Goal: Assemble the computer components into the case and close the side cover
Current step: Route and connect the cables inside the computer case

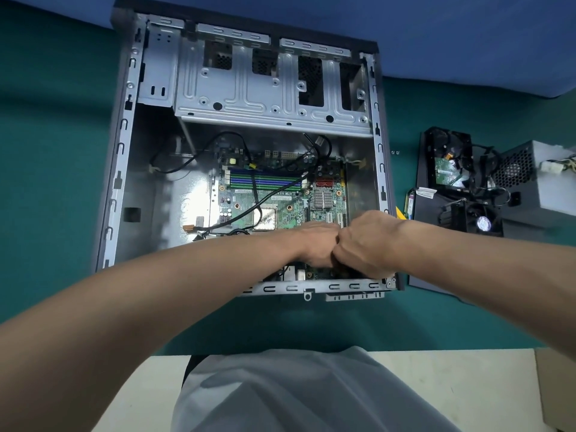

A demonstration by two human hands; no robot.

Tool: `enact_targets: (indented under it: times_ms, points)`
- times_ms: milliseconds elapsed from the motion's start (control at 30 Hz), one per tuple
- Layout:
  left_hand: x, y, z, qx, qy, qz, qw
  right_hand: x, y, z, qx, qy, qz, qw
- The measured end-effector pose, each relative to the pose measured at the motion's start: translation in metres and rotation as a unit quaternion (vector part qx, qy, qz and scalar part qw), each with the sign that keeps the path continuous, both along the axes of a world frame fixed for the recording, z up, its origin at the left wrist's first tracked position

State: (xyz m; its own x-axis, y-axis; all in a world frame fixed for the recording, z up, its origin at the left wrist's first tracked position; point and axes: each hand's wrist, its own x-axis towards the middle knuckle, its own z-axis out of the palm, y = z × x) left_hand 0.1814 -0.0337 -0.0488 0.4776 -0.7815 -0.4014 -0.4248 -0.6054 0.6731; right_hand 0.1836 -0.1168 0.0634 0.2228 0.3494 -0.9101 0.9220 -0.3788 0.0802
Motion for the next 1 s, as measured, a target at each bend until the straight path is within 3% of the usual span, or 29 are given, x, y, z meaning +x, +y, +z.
enact_targets:
  times_ms: [167, 400, 633, 900, 1000]
  points:
    - [0.002, 0.006, 0.006, -0.011, 0.003, -0.044, 0.999, -0.002, -0.004, 0.005, 0.074, -0.037, 0.016, 0.996]
    - [-0.001, 0.002, 0.003, 0.0, -0.008, -0.011, 1.0, 0.0, -0.001, 0.005, 0.024, -0.011, -0.007, 1.0]
    - [0.003, 0.006, 0.004, 0.001, -0.023, -0.061, 0.998, -0.003, -0.007, 0.006, 0.079, -0.032, 0.009, 0.996]
    - [0.0, 0.003, -0.004, 0.006, -0.041, -0.004, 0.999, -0.001, 0.0, 0.003, 0.011, -0.015, -0.016, 1.0]
    - [0.002, 0.002, -0.002, 0.0, -0.033, -0.026, 0.999, -0.003, -0.001, 0.004, 0.035, -0.025, 0.002, 0.999]
